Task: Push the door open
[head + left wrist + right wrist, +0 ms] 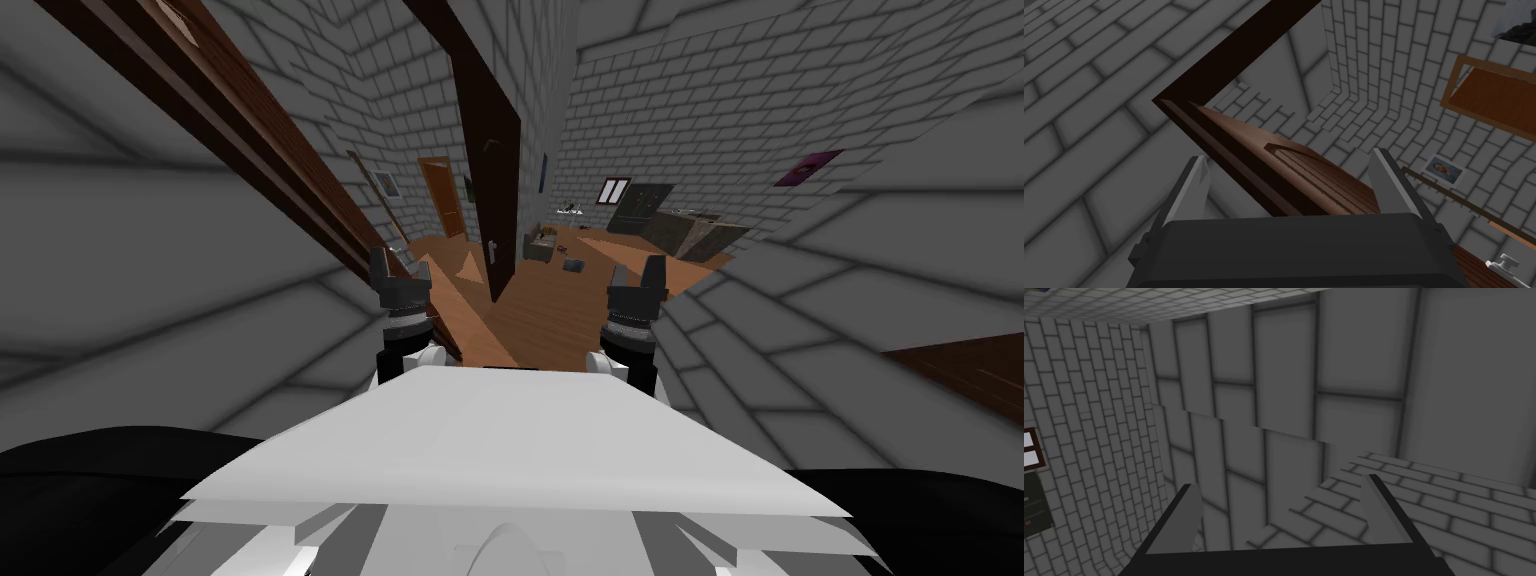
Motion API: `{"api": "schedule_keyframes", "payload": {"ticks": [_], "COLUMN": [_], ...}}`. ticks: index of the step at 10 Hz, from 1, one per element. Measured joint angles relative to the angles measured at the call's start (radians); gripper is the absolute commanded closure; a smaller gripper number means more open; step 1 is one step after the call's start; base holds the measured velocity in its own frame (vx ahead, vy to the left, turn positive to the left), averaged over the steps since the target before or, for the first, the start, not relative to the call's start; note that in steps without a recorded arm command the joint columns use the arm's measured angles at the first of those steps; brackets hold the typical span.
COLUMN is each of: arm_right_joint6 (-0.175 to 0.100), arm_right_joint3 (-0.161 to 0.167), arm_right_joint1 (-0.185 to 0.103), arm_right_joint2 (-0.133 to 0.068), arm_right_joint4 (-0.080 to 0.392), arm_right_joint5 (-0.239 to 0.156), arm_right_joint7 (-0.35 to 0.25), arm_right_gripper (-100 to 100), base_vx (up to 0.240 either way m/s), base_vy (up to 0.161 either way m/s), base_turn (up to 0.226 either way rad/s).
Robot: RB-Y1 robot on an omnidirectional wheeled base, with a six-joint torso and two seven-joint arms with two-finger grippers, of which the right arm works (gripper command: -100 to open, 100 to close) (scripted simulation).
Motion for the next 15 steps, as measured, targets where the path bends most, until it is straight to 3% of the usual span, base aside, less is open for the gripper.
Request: {"api": "schedule_keyframes", "payload": {"ticks": [7,9,13,15], "arm_right_joint6": [0.024,0.035,0.044,0.051], "arm_right_joint3": [0.138,0.17,0.244,0.281], "arm_right_joint1": [-0.082,-0.119,-0.155,-0.192], "arm_right_joint2": [-0.048,-0.062,-0.073,-0.087], "arm_right_joint4": [0.109,0.149,0.204,0.25], "arm_right_joint5": [-0.007,-0.014,-0.016,-0.023], "arm_right_joint7": [-0.036,-0.051,-0.069,-0.086], "arm_right_gripper": [-100,-100,-100,-100], "base_vx": [0.192,0.161,0.159,0.178], "base_vy": [-0.035,0.007,-0.018,-0.023], "base_turn": [-0.013,-0.011,-0.012,-0.01]}}
